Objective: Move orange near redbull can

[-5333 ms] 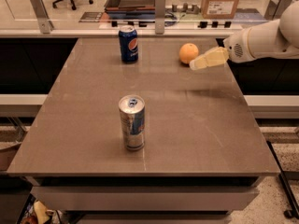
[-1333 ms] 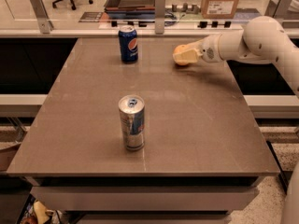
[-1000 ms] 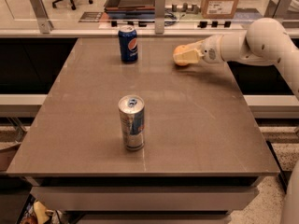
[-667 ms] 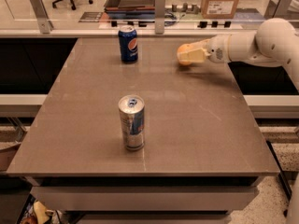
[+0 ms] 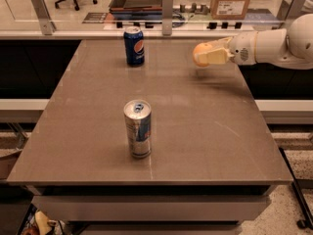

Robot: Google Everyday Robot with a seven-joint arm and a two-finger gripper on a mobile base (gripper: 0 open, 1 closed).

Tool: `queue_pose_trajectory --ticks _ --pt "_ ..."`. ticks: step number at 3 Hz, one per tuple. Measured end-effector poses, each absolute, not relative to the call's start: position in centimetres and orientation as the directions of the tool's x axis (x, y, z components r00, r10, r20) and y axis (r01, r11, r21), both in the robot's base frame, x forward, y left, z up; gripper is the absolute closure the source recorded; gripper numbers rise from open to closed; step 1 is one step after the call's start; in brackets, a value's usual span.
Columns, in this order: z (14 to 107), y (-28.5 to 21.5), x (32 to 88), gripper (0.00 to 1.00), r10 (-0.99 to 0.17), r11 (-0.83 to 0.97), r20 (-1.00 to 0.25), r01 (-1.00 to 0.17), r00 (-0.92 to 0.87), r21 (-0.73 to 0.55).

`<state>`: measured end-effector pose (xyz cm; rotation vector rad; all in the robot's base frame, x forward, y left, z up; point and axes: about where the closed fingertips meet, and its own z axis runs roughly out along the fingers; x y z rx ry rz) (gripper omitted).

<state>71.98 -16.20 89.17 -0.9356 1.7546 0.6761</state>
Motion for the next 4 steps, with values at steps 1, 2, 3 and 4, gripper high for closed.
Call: queue_pose_trajectory --ticks 1,2,3,4 --pt "89.7 -16.1 70.0 1.00 -0.307 0.491 -0.930 -0.871 -0.202 0.027" --pt "89.9 -16.0 66.7 1.00 -0.338 0.426 -0.920 -0.904 -0.196 0.035" --pt "90.1 -16.0 63.2 1.00 -0.349 0.395 -0.918 -0.918 -0.188 0.038" --pt "89.9 -15.9 60.1 1.00 -0.353 0.388 -0.916 -0.921 -0.190 0.042"
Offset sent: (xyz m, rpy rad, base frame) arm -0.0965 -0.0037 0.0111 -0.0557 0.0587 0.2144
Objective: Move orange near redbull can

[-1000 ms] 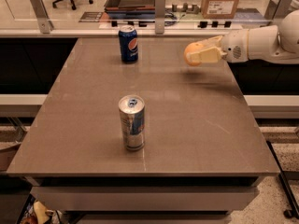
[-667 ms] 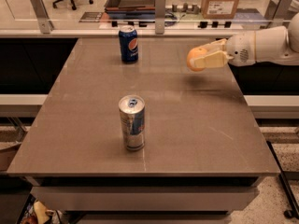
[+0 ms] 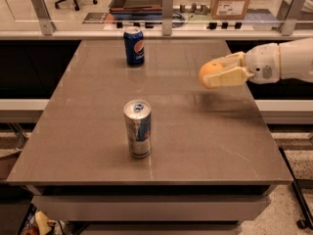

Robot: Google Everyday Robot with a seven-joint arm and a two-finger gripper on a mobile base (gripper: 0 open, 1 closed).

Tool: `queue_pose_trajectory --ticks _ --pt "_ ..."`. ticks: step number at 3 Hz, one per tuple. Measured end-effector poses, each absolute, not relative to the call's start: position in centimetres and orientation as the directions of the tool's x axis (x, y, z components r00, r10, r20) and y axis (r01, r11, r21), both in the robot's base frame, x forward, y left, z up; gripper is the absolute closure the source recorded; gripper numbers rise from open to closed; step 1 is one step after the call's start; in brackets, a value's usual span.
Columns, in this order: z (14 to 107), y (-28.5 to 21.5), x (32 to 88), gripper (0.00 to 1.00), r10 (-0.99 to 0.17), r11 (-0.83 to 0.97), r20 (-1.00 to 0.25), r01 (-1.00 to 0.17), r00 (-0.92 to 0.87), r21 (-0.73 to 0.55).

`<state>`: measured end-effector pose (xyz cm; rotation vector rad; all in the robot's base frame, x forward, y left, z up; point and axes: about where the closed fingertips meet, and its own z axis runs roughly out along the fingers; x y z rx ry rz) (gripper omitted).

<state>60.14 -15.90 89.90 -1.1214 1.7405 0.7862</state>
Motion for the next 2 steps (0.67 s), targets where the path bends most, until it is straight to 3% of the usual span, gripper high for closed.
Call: queue_pose_trajectory --ticks 2 --pt "88.7 -13.8 55.0 1.00 -0.342 0.343 -0.928 -0.939 -0.150 0.025"
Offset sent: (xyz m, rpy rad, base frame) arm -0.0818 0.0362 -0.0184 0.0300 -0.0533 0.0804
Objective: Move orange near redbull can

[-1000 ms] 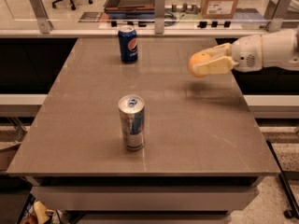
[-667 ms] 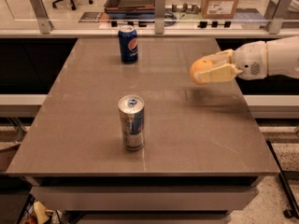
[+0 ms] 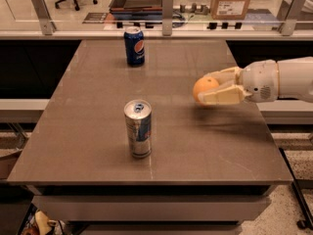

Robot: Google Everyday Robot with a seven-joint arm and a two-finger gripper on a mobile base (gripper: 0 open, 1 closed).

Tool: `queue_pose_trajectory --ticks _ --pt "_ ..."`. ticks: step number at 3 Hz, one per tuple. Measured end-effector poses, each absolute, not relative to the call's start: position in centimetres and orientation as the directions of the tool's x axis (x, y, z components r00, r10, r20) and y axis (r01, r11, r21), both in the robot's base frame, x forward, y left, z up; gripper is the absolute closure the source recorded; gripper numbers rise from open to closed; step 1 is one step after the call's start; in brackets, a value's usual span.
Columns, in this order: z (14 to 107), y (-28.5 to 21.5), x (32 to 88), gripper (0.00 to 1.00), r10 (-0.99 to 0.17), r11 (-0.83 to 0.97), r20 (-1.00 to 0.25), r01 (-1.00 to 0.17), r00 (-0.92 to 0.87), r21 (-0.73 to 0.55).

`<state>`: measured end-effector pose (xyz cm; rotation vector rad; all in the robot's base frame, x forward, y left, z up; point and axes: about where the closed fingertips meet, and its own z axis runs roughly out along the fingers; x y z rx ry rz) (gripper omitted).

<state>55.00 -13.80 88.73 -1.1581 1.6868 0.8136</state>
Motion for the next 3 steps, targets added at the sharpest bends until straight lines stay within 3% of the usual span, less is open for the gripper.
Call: queue_pose_trajectory --ticks 3 --pt "87.7 -8.0 49.0 1.00 -0.325 0.314 -0.939 -0.949 -0.113 0.006"
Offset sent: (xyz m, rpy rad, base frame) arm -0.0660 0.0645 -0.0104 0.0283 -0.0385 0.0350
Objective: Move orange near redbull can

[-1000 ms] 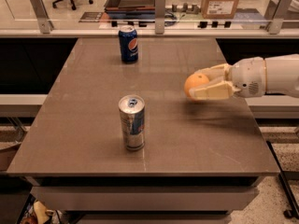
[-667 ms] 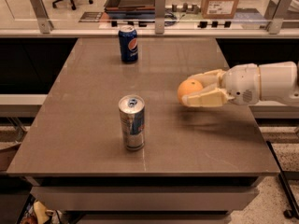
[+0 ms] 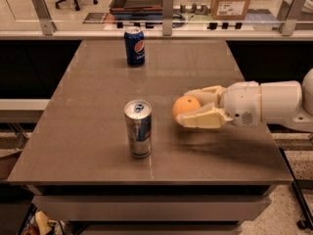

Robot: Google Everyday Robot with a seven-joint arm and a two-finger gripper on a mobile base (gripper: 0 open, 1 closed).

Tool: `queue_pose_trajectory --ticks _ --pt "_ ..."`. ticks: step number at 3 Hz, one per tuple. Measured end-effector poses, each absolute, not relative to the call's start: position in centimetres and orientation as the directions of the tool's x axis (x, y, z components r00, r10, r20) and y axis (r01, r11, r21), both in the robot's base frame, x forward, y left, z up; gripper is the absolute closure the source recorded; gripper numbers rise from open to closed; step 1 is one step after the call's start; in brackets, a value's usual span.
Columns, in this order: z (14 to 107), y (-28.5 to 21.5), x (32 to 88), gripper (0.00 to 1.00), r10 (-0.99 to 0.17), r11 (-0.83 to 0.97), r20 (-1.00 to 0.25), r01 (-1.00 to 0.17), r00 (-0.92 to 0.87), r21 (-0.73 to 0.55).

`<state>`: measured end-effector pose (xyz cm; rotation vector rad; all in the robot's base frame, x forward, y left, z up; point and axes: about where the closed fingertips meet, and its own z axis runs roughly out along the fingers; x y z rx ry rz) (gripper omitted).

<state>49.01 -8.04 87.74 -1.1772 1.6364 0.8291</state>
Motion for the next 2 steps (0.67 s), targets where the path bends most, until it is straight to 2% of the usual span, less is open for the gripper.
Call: queue_pose_trajectory --ticks 2 --pt "86.2 -6.4 45.7 1.00 -0.348 0.289 -0.929 -0.957 -0.128 0.024"
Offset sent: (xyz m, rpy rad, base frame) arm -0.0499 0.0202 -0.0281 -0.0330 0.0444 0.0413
